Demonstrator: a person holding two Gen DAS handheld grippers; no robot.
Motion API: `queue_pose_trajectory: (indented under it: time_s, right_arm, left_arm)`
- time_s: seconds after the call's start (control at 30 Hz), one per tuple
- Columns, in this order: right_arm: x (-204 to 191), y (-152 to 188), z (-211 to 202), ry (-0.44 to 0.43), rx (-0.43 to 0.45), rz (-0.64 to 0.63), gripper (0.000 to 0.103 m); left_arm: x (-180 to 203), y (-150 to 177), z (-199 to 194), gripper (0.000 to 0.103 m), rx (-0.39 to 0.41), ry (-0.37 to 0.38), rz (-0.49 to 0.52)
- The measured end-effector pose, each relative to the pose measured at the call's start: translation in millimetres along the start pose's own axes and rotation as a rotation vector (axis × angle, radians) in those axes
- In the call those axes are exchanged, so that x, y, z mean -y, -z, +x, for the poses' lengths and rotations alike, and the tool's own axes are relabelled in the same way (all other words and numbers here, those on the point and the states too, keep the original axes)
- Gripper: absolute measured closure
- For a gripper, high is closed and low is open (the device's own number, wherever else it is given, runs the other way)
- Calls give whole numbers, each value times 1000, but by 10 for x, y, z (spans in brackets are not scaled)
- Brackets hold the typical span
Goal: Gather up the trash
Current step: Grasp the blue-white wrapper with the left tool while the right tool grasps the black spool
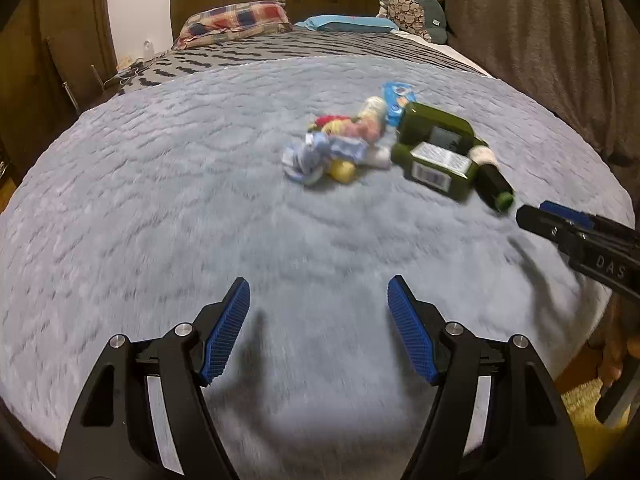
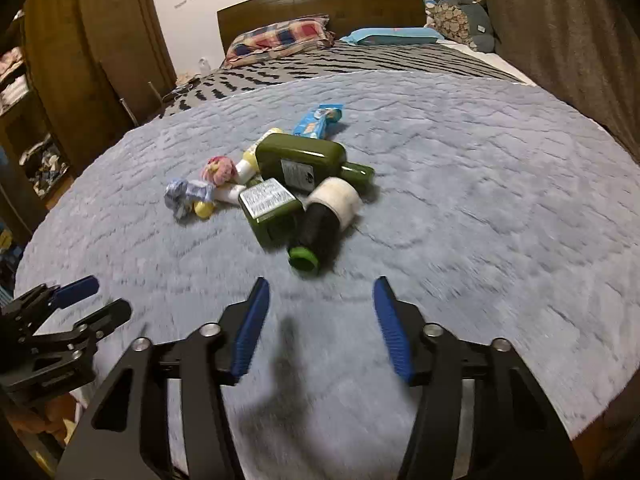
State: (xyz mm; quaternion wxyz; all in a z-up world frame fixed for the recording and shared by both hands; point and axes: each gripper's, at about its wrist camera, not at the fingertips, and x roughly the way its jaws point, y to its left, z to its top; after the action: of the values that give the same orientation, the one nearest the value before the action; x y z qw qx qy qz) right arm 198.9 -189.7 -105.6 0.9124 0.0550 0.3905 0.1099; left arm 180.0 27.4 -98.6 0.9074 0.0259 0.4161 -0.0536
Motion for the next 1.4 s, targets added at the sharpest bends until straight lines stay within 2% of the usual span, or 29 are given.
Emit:
queue_pose_trajectory:
  time_s: [0.17, 0.5, 0.6, 0.7, 0.83, 0.93, 1.07, 1.2, 1.3, 1.4]
  right_arm:
    - [-20, -104, 154, -6, -4, 9, 61]
    - [-19, -154, 314, -19, -15, 2, 67]
    - [-4, -167, 327, -16, -13, 6, 71]
    - [3, -158, 330, -14, -13, 2, 72]
    - [-14, -122, 286, -2, -14, -12, 74]
    - [-48, -56, 202, 0, -16, -21, 74]
    - [-95, 69, 78, -37, -35, -17, 74]
    - [-42, 189, -44, -116, -73, 44, 74]
    - [-76, 293, -166, -74, -68, 18, 74]
    - [-76, 425, -284, -74, -70, 22, 74]
  left_arm:
    - [-75, -283, 227, 38, 19, -13, -5]
    - [-164, -667, 586, 49, 31, 20, -35]
    - [-143, -741, 688, 58, 23, 39, -24]
    - [-101, -769, 751, 75, 14, 53, -6]
    - [-57, -755, 709, 87, 20, 60, 9]
    - [-18, -691, 637, 90, 15, 58, 20]
    - [73, -542, 492, 91, 5, 60, 37]
    - [145, -380, 262, 91, 14, 69, 38]
    - [212, -250, 55, 91, 32, 81, 44]
    - [304, -121, -160, 92, 52, 94, 47]
